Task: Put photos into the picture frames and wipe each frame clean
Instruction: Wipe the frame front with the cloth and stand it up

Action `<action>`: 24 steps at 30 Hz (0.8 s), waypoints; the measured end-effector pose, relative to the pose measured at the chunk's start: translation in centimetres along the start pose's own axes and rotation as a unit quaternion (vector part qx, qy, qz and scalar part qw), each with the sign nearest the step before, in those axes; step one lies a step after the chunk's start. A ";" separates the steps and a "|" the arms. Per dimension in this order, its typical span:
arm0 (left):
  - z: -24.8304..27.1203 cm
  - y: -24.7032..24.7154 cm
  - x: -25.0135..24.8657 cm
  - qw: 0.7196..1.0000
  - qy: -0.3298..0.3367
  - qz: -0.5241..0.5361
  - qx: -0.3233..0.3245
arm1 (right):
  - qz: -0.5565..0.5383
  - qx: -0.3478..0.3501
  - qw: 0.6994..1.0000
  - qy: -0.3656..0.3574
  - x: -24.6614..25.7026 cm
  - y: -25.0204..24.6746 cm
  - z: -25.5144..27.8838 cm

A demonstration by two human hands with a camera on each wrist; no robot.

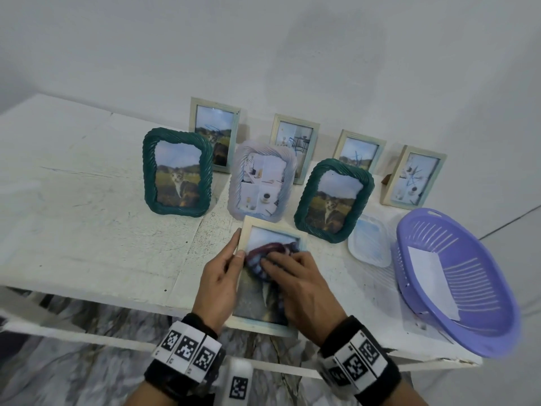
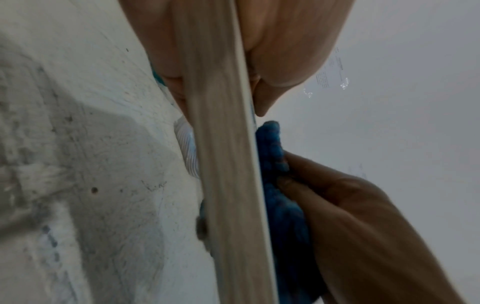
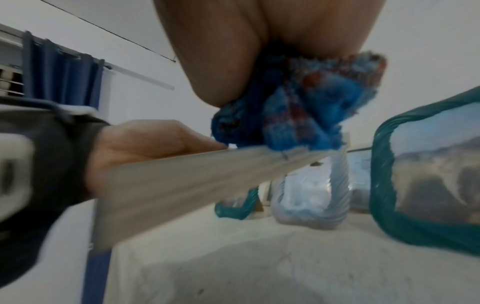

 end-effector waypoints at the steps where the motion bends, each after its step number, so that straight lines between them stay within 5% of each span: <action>1: 0.1 0.2 0.0 1.000 0.004 -0.003 0.005 | 0.008 -0.021 1.000 0.020 -0.9 -0.1 -0.4; 4: -0.3 0.5 -0.1 1.000 0.002 0.006 0.013 | 0.012 -0.052 0.998 0.040 -0.7 -0.1 -1.1; 8: -0.6 0.0 0.4 1.000 -0.007 0.020 0.015 | 0.017 0.017 0.999 -0.038 1.7 -0.1 -0.3; 12: -0.2 0.6 0.1 1.000 0.002 0.018 0.016 | 0.062 0.006 0.997 0.039 -0.9 -0.7 -1.0; 17: -0.8 -0.4 0.6 1.000 -0.002 0.016 0.009 | 0.033 0.023 0.999 -0.023 1.3 0.4 -0.2; 22: -0.5 0.3 0.5 1.000 -0.013 0.007 0.013 | 0.039 -0.008 0.998 0.038 -1.5 -0.1 -1.0; 24: -0.8 0.3 0.2 1.000 -0.013 0.011 0.008 | 0.031 -0.014 0.999 0.009 0.0 0.1 -0.9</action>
Point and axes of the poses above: each hand's wrist, its own z-axis away from the middle knuckle, its own y-axis out of the palm, x = y × z, the point moved 4 cm from there along -z, towards the middle knuckle, and after that the axes turned 13 degrees about -y, right-handed, at the moved point
